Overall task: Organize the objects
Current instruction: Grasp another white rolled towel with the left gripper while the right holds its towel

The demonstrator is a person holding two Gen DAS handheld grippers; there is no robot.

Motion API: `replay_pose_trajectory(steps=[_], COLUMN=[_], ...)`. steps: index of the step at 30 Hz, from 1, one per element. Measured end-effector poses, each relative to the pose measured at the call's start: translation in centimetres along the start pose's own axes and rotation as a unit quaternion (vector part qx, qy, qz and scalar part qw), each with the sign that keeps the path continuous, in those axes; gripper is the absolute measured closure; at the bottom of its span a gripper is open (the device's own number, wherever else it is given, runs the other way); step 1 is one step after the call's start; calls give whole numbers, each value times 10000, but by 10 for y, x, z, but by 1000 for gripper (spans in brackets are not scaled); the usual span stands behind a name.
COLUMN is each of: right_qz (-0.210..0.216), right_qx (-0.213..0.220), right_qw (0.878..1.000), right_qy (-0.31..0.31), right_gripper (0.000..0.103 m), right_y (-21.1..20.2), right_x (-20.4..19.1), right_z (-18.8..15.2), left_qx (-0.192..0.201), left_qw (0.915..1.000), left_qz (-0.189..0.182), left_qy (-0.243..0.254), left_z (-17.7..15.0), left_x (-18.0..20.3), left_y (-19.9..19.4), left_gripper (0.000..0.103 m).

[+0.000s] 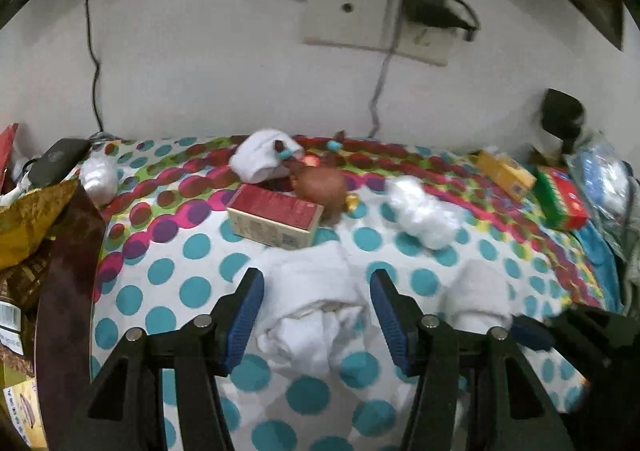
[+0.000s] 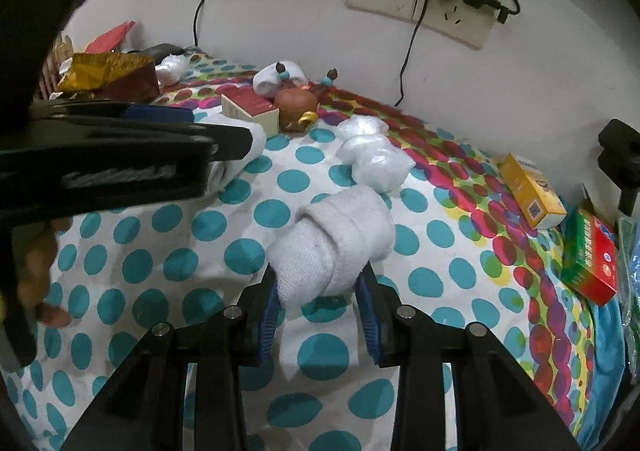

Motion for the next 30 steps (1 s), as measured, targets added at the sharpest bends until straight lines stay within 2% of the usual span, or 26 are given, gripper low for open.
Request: replay_pose_trajectory(steps=[2,7,12,15,16,18,19,20,22,23,30], right_qz=[34,146,281,344,319,213,248,389,534,425,456], right_qx=[-87,-84,-97,-90,-102,-178,-210,-197,-275,-346,-345], right_qw=[10000,9998,9991,9987,9988,9985,9977,9968,9970,9979,9975], right_qy=[18,128,297,369,347,468,597,676,488,346,419], right_gripper=[70,69,63,61,58,43,33,17,2,0,0], right_y=[4,4,6,7,7,8,10,11,15,16,16], right_x=[0,3,9,10,10,13,17,20,11,6,5], right_z=[-1,-3,-5,-6,-6,-7,-9,-10,-8,-7,-7], left_qx=[-24,-164,-246,-242,-252,-276,-275,-274,-268,-267,-273], left_qw=[10000,9995,9990,9984,9974,9968,9971,9971,9969,9969,9970], left_qz=[-13,269,209,470,664,732,689,685,722,729,714], left_qy=[-66,-97,-309,-199,-129,-134,-174,-174,-143,-138,-150], left_z=[1,-1,0,-3,-4,-5,-5,-6,-6,-6,-5], left_x=[-5,-15,-24,-21,-21,-22,-24,-25,-24,-24,-25], left_y=[6,24,28,31,34,36,35,35,36,36,35], left_gripper=[46,45,45,45,43,40,40,40,40,40,40])
Point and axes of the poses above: each gripper's, at about its wrist camera, not at the fingertips, and y roughly the way its jaws point, x to its right, z to its top, the point moved 4 cm from there along y, roughly the way its jaws point, and after that the axes turned 15 degrees about -y, right-handed, at the moved point
